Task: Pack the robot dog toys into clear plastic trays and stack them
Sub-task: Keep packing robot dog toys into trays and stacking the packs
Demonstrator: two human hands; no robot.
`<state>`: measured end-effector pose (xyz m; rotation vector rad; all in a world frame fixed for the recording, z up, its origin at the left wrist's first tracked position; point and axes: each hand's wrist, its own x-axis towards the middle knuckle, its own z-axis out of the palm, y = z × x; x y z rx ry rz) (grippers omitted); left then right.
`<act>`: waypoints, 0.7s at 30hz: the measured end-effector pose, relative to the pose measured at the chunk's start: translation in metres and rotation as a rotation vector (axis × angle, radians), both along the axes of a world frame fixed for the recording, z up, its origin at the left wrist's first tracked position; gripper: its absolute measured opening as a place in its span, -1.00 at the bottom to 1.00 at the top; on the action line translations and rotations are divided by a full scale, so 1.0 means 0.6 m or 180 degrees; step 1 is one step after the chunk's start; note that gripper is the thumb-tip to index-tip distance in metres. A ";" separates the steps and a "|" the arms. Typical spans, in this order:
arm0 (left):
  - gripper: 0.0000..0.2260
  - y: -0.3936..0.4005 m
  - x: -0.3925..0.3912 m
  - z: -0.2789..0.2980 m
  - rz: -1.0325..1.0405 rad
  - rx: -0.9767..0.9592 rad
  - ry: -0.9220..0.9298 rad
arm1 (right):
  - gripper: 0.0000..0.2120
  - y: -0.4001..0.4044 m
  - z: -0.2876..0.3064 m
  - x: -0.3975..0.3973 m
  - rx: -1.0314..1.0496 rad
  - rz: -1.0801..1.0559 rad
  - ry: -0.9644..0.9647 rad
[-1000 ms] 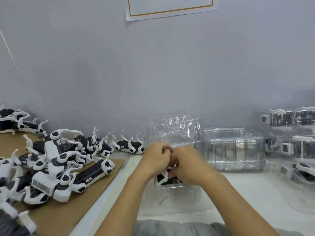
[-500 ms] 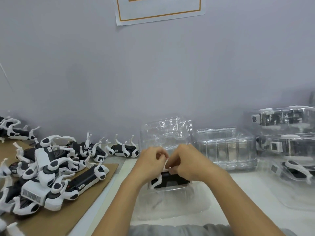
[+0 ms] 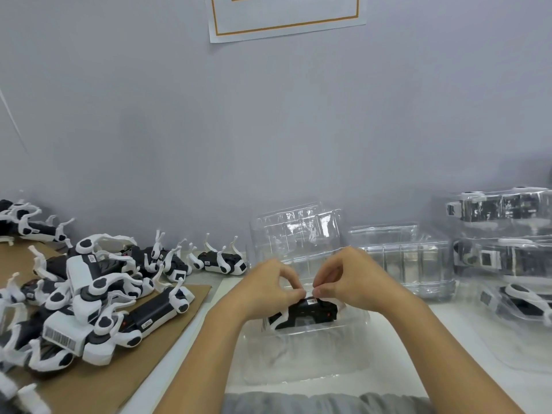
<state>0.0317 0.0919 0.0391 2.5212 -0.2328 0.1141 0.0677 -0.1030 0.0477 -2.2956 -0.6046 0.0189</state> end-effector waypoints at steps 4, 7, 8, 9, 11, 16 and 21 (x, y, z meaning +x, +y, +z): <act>-0.80 -0.005 -0.009 0.016 -0.0018 0.0193 0.0260 | -0.90 0.000 -0.002 0.001 -0.0006 0.0026 0.0007; -0.74 -0.012 -0.014 0.024 -0.0067 0.0407 0.0497 | -0.91 0.000 -0.003 0.002 -0.0007 0.0010 -0.0008; -0.70 -0.014 -0.015 0.024 -0.0111 0.0531 0.0553 | -0.92 -0.001 -0.003 0.002 -0.0017 0.0015 -0.0028; -0.65 -0.016 -0.018 0.025 -0.0151 0.0632 0.0610 | -0.93 -0.002 -0.003 0.002 -0.0032 0.0026 -0.0054; -0.55 -0.019 -0.022 0.030 -0.0213 0.0696 0.0789 | -0.95 -0.004 -0.003 0.002 -0.0045 0.0046 -0.0120; -0.26 -0.034 -0.029 0.050 -0.0383 0.0829 0.1298 | -0.87 -0.012 -0.001 0.004 0.0196 -0.0086 -0.0150; -0.14 -0.059 -0.034 0.048 -0.0299 0.1344 0.1317 | -0.89 -0.015 -0.001 0.004 0.0355 -0.0095 -0.0113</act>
